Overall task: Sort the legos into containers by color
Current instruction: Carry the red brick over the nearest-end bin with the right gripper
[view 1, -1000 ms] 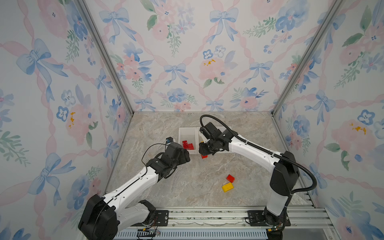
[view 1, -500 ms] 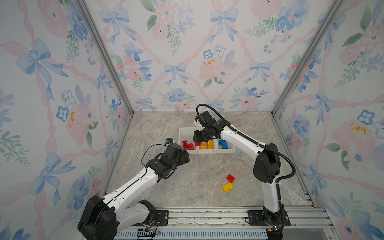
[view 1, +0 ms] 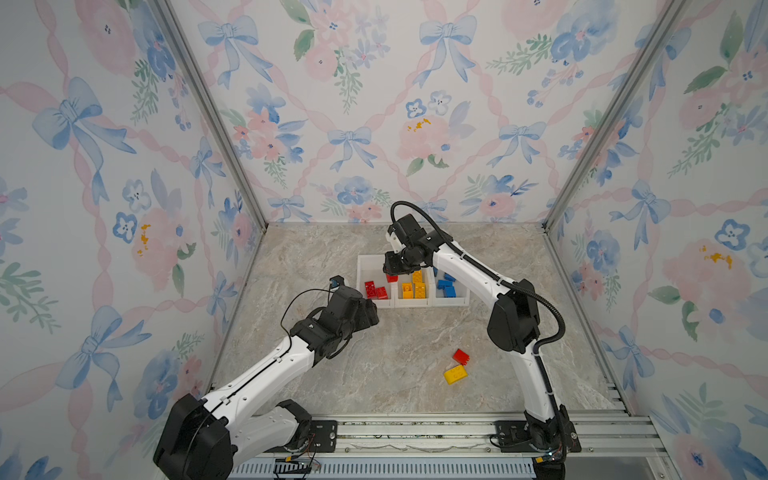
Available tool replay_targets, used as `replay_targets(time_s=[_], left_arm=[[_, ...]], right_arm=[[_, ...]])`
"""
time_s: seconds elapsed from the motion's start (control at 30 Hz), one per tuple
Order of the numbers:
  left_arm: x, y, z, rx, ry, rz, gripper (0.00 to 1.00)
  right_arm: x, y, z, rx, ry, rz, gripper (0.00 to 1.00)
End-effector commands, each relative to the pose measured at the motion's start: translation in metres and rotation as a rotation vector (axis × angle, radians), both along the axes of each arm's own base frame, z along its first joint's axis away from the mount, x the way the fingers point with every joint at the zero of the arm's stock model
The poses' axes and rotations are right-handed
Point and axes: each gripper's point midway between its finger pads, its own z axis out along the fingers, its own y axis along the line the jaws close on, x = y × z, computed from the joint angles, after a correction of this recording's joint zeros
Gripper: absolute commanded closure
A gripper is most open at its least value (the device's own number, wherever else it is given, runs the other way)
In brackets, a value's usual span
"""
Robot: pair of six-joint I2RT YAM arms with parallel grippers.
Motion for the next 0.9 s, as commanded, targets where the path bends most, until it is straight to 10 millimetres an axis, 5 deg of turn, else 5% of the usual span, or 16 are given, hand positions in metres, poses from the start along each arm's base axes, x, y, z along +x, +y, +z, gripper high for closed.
replay_targets(time_s=[0.0,0.87], left_arm=[[-0.002,0.002,-0.001,-0.008,0.004,0.003,0.11],[0.000,0.003,0.000,-0.016,0.009,0.020,0.10]], right_arm=[[0.007,-0.006,-0.009,-0.021,0.012,0.003,0.76],[0.015,0.027,-0.040,0.055,0.066,0.032,0.76]])
